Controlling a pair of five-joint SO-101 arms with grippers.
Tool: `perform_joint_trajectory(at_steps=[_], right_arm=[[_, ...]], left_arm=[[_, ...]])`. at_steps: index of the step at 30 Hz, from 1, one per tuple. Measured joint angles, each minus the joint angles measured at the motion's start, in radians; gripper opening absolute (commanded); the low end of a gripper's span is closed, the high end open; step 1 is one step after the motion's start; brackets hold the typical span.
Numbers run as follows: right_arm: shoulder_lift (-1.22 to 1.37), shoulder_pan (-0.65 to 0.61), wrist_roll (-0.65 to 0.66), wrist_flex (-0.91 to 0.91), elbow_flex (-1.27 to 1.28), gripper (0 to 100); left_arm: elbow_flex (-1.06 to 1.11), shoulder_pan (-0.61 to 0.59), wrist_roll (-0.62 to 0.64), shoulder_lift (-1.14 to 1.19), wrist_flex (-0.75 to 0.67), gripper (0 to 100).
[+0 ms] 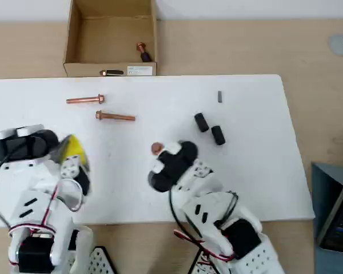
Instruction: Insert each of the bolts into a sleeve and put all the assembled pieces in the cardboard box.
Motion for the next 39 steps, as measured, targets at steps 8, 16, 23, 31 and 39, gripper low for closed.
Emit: perform_joint_trajectory(at_steps=[8,16,23,31,39], right_arm=[[0.141,0.130,-0.011,0.000,-0.235,0.9],[0.577,0.133,-0.104,0.000,-0.571,0.9],[0.991,0.133,-0.140,-0.048,-0.873,0.9],[1.439,0.133,-0.140,-0.149,-1.212,0.9],[1.892,0.133,-0.080,-0.218,-1.599,0.9]], left_arm=[[0.255,-0.092,-0.014,0.006,0.000,0],[0.416,-0.100,-0.014,0.006,-0.094,0],[0.456,-0.100,-0.014,0.006,-0.189,0],[0.456,-0.100,-0.014,0.006,-0.190,0],[0.456,-0.100,-0.014,0.006,-0.190,0]])
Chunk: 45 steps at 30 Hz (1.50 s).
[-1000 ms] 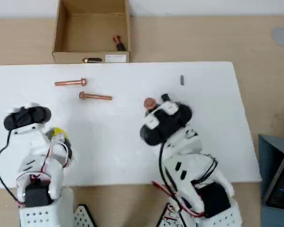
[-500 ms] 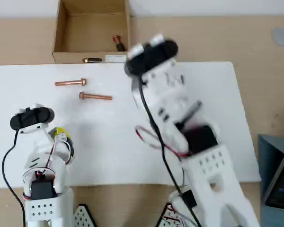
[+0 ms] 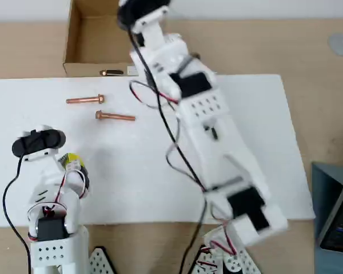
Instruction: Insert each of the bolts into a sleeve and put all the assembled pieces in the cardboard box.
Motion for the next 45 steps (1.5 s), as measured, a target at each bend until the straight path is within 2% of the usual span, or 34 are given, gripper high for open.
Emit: perform_joint_trajectory(at_steps=[13,22,28,34,45], right_arm=[[0.621,0.000,0.298,-0.009,-0.617,0.9],[0.931,0.000,0.477,-0.009,-0.898,1.2],[1.014,0.008,0.574,-0.006,-0.962,1.7],[1.030,0.023,0.597,0.072,-0.971,13.5],[1.028,0.025,0.598,0.100,-1.036,13.4]], left_arm=[[0.000,0.000,0.000,0.000,0.000,0],[0.000,0.000,0.000,0.000,0.000,0],[0.000,0.000,0.000,0.000,0.000,0],[0.000,0.000,0.000,0.000,0.000,0],[0.000,0.000,0.000,0.000,0.000,0]])
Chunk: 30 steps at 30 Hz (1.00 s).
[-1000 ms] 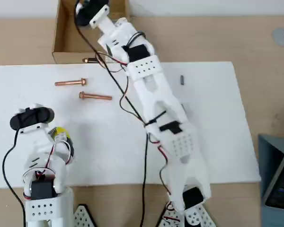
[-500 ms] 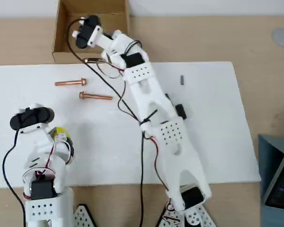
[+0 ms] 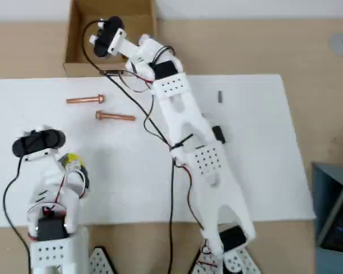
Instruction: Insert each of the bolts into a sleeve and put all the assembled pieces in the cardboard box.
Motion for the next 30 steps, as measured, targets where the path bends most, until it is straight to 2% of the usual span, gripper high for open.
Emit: perform_joint_trajectory(at_steps=[4,10,16,30], right_arm=[[0.000,0.000,0.000,0.035,-0.049,13.4],[0.000,0.005,0.000,0.230,-0.221,12.9],[0.000,0.049,0.000,0.471,-0.425,0.7],[-0.109,0.094,0.000,0.881,-0.446,0.9]], left_arm=[[0.000,0.000,0.000,0.000,0.000,0],[0.000,0.000,0.000,0.000,0.000,0],[0.000,0.000,0.000,0.000,0.000,0],[0.000,0.000,0.000,0.000,0.000,0]])
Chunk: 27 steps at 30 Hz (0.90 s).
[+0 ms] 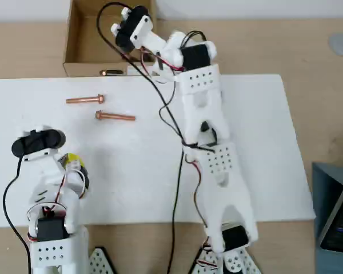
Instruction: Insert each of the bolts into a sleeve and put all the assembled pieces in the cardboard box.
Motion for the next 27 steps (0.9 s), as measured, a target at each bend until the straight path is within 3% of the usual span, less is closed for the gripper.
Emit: perform_joint_trajectory(at_steps=[4,12,18,27], right_arm=[[-0.071,0.002,-0.006,0.089,0.000,0.9],[-0.207,0.061,-0.212,0.097,0.000,0.9],[-0.265,0.097,-0.232,0.097,0.005,0.9],[-0.537,0.138,-0.232,0.098,0.434,0.9]], left_arm=[[0.000,0.000,0.000,0.000,0.000,0],[0.000,0.000,0.000,0.000,0.000,0],[0.000,0.000,0.000,0.000,0.000,0],[0.000,-0.020,0.000,0.000,0.000,0]])
